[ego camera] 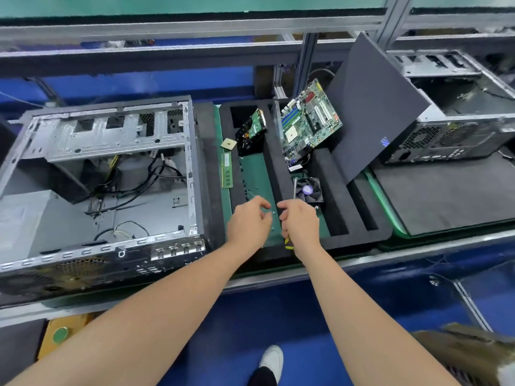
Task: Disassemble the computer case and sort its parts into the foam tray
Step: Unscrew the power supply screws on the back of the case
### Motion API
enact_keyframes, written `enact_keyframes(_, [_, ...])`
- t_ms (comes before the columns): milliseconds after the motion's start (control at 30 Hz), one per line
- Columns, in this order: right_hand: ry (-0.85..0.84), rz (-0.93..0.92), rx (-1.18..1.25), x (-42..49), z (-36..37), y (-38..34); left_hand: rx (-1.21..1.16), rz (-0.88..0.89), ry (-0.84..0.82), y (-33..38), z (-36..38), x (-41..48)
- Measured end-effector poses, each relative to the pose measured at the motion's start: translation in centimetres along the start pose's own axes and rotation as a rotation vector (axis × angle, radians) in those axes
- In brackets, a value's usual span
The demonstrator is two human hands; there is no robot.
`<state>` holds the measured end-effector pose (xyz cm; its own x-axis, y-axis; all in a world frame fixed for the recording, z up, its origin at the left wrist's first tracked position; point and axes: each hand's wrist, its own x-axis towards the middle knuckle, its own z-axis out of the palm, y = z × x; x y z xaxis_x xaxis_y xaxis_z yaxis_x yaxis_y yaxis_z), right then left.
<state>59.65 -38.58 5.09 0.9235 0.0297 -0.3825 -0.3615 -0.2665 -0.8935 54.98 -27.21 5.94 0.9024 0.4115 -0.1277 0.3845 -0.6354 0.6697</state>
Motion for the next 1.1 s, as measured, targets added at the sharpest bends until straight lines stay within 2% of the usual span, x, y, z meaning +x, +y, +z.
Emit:
enact_keyframes(100, [-0.078,-0.004,0.105,-0.9,0.9,-3.7,-0.155,0.143,0.103,2.5,-3.6,0.1])
enact_keyframes(200, [-0.094,-0.175,0.057,-3.1,2.9,-7.8,-0.261,0.228,0.178,3.9,-8.6,-0.4])
enact_keyframes(267, [-0.110,-0.266,0.078,-4.9,4.7,-10.0,-0.304,0.251,0.240,3.5,-12.2,-1.1])
enact_keyframes(367, [-0.158,-0.294,0.166,-8.0,8.3,-12.1,-0.319,0.220,0.287,1.0,-17.0,-2.6])
enact_keyframes(733, [-0.401,-0.200,0.240,-22.0,21.5,-10.7,-0.062,0.154,0.366,-14.9,-29.9,-9.6])
enact_keyframes(900, [-0.488,-0.168,0.132,-26.9,25.3,-6.6,0.322,0.139,0.191,-22.1,-32.1,-10.9])
enact_keyframes(967, [-0.516,-0.191,0.107,-28.2,26.1,-4.7,0.396,0.179,0.132,-23.8,-32.1,-11.1])
enact_keyframes(1100, [-0.515,-0.201,0.143,-29.4,26.9,-0.9,0.477,0.289,0.115,-25.5,-32.2,-11.1])
